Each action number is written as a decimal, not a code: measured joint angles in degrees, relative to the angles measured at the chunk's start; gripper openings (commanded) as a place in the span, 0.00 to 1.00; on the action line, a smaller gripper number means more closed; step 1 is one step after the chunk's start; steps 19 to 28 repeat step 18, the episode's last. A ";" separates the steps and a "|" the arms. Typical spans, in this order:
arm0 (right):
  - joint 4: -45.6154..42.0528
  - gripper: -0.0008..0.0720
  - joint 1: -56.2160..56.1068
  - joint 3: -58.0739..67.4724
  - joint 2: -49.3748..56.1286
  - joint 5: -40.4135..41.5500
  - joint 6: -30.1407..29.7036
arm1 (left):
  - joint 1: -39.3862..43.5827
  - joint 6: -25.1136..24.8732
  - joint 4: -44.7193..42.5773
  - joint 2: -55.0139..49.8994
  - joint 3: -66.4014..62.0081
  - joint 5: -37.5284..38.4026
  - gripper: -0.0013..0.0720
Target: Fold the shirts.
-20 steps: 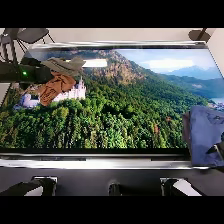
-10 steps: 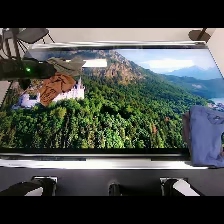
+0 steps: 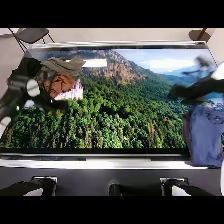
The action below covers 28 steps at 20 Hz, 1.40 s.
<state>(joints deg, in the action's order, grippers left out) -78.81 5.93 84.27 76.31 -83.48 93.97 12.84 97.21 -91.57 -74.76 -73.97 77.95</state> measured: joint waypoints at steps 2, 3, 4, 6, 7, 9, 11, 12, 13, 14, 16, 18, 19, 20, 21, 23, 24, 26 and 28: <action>-1.44 0.94 -2.97 -3.37 1.01 -1.14 0.55 | 0.09 1.18 2.89 3.48 7.19 -3.08 0.98; -2.14 0.94 -3.93 -4.42 1.29 -1.57 0.70 | 0.11 1.66 3.67 5.05 9.49 -4.76 0.98; -2.97 0.94 -4.74 -5.20 1.51 -1.84 0.79 | 0.11 1.92 4.17 5.99 11.10 -5.88 0.98; -4.63 0.94 -5.53 -6.16 1.77 -2.45 0.98 | 0.20 2.32 5.22 7.34 13.07 -7.43 0.98; -5.07 0.94 -5.77 -6.47 1.86 -2.56 1.01 | 0.24 2.47 5.49 7.65 13.73 -7.69 0.98; -5.31 0.94 -6.21 -6.82 1.95 -2.78 1.05 | 0.22 2.73 5.84 8.15 14.45 -8.50 0.98; -5.73 0.94 -6.32 -7.04 1.99 -2.97 1.11 | 0.24 2.78 6.12 8.41 14.88 -8.87 0.98; -6.12 0.94 -6.36 -7.06 2.01 -2.99 1.14 | 0.24 2.80 6.21 8.46 15.02 -8.94 0.98; -6.25 0.94 -6.40 -7.13 2.01 -2.99 1.16 | 0.24 2.86 6.23 8.50 15.13 -8.94 0.98; -6.27 0.94 -6.43 -7.17 2.01 -3.04 1.16 | 0.24 2.86 6.23 8.57 15.15 -9.05 0.98; -6.27 0.94 -6.51 -7.19 2.01 -3.04 1.18 | 0.24 2.89 6.29 8.61 15.23 -9.11 0.98; -6.27 0.94 -6.51 -7.19 2.01 -3.08 1.18 | 0.24 2.89 6.34 8.61 15.30 -9.16 0.98; -6.27 0.94 -6.51 -7.19 2.01 -3.08 1.18 | 0.24 2.89 6.34 8.61 15.30 -9.16 0.98; -6.27 0.94 -6.51 -7.19 2.01 -3.08 1.18 | 0.24 2.89 6.34 8.61 15.30 -9.16 0.98; -6.27 0.94 -6.51 -7.19 2.01 -3.08 1.18 | 0.24 2.89 6.34 8.61 15.30 -9.16 0.98; -6.27 0.94 -6.51 -7.19 2.01 -3.08 1.18 | 0.24 2.89 6.34 8.61 15.30 -9.16 0.98; -6.27 0.94 -6.51 -7.19 2.01 -3.08 1.18 | 0.24 2.89 6.34 8.61 15.30 -9.16 0.98; -6.27 0.94 -6.51 -7.19 2.01 -3.08 1.18 | 0.24 2.89 6.34 8.61 15.30 -9.16 0.98; -6.27 0.94 -6.51 -7.19 2.01 -3.08 1.18 | 0.24 2.89 6.34 8.61 15.30 -9.16 0.98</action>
